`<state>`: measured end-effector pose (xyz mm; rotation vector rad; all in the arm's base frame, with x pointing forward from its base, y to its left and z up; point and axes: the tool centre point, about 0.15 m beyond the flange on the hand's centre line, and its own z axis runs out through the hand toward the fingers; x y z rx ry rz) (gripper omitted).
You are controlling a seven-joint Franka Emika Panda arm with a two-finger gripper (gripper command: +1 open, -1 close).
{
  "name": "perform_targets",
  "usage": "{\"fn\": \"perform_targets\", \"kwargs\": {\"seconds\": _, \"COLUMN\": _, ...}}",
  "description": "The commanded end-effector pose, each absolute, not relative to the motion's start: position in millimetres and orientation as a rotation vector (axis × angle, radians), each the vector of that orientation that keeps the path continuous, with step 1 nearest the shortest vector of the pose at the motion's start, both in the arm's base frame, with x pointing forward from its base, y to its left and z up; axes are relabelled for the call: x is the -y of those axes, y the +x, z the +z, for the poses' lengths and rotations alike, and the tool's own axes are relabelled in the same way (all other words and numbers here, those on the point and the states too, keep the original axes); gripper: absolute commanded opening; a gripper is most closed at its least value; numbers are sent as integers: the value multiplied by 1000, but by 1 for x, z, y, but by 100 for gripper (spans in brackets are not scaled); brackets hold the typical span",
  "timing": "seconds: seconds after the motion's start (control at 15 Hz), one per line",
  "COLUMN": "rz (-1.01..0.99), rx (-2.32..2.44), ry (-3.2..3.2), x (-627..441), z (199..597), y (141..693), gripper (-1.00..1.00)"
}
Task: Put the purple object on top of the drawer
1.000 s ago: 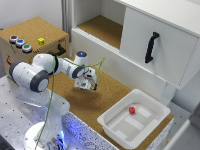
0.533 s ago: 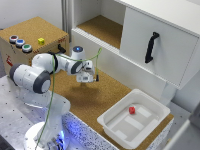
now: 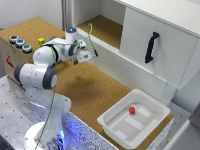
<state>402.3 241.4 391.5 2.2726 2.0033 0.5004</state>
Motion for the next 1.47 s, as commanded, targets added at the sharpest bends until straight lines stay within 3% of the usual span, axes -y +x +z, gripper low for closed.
{"fn": "perform_targets", "kwargs": {"seconds": 0.0, "rz": 381, "rx": -2242, "ry": 2070, "x": -326, "z": 458, "y": 434, "gripper": -100}}
{"fn": "perform_targets", "kwargs": {"seconds": 0.47, "rz": 374, "rx": -2571, "ry": 1772, "x": -400, "z": 494, "y": 410, "gripper": -100}}
{"fn": "perform_targets", "kwargs": {"seconds": 0.8, "rz": 252, "rx": -2656, "ry": 1748, "x": -437, "z": 472, "y": 389, "gripper": -100}}
{"fn": "perform_targets", "kwargs": {"seconds": 1.4, "rz": 175, "rx": -2439, "ry": 2029, "x": -464, "z": 444, "y": 414, "gripper": -100}}
